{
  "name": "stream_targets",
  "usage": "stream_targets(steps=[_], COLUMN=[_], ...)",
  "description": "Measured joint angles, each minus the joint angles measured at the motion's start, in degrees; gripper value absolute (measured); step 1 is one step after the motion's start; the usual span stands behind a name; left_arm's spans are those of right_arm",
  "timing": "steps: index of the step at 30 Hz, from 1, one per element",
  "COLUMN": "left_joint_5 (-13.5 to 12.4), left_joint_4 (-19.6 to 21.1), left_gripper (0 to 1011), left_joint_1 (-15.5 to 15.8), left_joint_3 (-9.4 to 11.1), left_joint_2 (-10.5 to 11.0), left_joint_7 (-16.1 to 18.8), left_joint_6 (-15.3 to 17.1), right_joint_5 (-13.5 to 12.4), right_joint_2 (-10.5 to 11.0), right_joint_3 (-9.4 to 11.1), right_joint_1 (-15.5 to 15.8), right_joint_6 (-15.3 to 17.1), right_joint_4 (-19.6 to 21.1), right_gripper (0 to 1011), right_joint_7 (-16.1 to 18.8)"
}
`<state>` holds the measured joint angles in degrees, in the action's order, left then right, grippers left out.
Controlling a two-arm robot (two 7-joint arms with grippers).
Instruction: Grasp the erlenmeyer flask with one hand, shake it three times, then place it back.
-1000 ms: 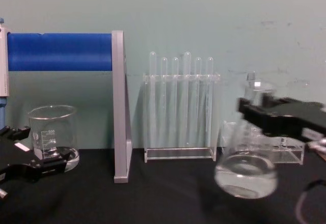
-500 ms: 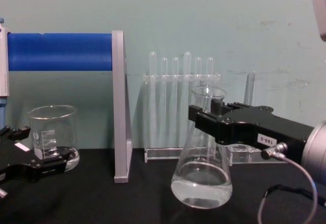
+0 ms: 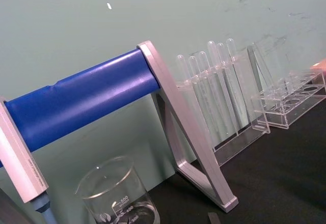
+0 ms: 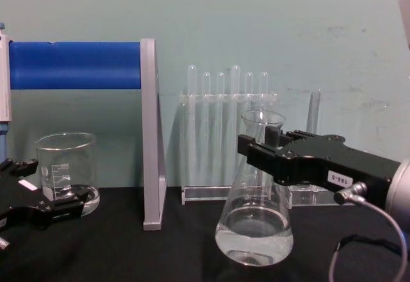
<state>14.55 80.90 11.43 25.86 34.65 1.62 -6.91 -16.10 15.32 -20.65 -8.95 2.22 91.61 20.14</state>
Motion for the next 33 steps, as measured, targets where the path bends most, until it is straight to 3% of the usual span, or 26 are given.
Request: stream_targets(steps=[16,33], left_joint_5=[0.0,0.0], left_joint_4=[0.0,0.0], left_gripper=[1001,1001], left_joint_1=[0.0,0.0], left_joint_3=[0.0,0.0], left_joint_2=[0.0,0.0], left_joint_7=[0.0,0.0], left_joint_6=[0.0,0.0], right_joint_5=[-1.0,-4.5], right_joint_2=[1.5,5.1], right_joint_3=[-0.6,-3.2], right_joint_1=[-0.1,-1.7], right_joint_6=[-1.1,-3.7], right_joint_4=[-0.2,-3.8], right_gripper=[449,449], right_joint_7=[0.8,8.0])
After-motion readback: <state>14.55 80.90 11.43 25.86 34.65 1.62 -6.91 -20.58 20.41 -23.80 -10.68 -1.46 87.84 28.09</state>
